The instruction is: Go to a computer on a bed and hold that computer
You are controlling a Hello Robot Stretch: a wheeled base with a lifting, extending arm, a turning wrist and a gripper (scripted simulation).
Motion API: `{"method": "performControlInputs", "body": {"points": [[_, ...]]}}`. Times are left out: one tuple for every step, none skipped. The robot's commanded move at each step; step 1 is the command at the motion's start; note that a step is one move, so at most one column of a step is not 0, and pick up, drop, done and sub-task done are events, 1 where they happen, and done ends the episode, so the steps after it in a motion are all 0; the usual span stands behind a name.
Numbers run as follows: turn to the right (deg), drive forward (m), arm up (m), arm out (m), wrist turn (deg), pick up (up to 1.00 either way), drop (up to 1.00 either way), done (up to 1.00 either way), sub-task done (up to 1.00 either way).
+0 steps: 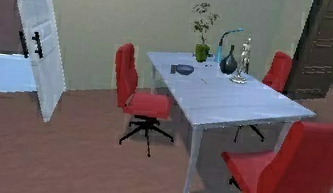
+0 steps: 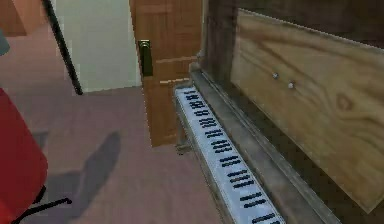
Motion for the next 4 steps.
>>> {"method": "performControlInputs", "body": {"points": [[-15.0, 0.0, 0.0, 0.0, 0.0, 0.0, 0.0, 0.0, 0.0], [0.0, 0.15, 0.0, 0.0, 0.0, 0.0, 0.0, 0.0, 0.0], [-45.0, 0.0, 0.0, 0.0, 0.0, 0.0, 0.0, 0.0, 0.0], [-39.0, 0.0, 0.0, 0.0, 0.0, 0.0, 0.0, 0.0, 0.0]]}}
